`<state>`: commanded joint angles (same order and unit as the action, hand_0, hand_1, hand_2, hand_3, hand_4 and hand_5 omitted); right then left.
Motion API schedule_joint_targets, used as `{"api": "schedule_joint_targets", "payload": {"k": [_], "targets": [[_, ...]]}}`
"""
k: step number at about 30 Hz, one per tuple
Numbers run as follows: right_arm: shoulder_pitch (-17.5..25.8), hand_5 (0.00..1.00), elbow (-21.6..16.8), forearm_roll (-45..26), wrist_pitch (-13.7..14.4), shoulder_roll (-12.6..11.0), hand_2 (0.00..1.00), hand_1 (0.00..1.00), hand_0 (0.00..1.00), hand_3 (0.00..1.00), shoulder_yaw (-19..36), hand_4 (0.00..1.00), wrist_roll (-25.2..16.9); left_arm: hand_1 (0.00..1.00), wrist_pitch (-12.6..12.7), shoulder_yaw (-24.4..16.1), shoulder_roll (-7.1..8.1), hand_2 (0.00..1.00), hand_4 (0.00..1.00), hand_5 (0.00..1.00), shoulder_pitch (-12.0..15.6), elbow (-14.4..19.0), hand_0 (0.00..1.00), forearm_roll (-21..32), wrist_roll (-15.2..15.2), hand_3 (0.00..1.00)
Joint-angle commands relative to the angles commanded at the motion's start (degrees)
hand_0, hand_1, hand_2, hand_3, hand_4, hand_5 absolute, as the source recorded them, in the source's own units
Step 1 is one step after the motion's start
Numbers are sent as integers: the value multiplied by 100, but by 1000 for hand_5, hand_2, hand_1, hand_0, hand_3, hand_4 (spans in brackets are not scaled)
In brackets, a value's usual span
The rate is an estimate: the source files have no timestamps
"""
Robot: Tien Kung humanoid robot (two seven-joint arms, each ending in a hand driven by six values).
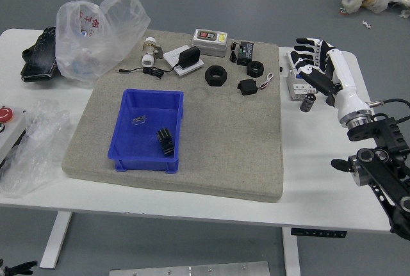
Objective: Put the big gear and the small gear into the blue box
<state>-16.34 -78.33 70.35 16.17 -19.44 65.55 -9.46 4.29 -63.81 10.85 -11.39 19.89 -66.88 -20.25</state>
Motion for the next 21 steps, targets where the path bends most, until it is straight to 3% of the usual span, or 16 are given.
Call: {"api": "schedule_joint_targets", "payload": {"k": [1,2,7,8,13,14,19,21], "targets": [[0,538,2,1,-26,2,724,723,716,779,-15,785,5,585,6,-1,-4,526,699,469,7,4,613,11,-10,624],[-1,767,4,8,-50,6,758,769,719,786,-35,944,13,585,14,1,-8,524,696,432,17,8,612,28,-18,623],[-50,767,-2,-8,-131,21,758,769,719,786,-161,944,21,585,48,21,-36,524,696,432,79,21,612,111,-40,623],[-64,940,-10,-29,-145,20,827,831,803,838,-178,998,0,585,43,10,-45,524,699,441,85,26,612,97,-53,623],[-75,940,-54,-239,-223,16,827,831,803,838,-154,998,-177,585,-52,-113,-87,524,699,441,69,47,612,-149,-134,623],[-71,998,-58,-297,-238,15,887,871,894,935,-142,998,-214,585,-57,-121,-91,525,696,430,66,48,612,-165,-138,621],[-38,998,-78,-734,-387,-2,887,871,894,935,-54,998,-421,585,-48,-133,-97,525,696,430,58,55,612,-161,-153,621],[-33,998,-81,-924,-462,-2,924,907,949,947,-37,998,-485,584,-37,-134,-93,523,694,410,60,59,612,-142,-160,617]]}}
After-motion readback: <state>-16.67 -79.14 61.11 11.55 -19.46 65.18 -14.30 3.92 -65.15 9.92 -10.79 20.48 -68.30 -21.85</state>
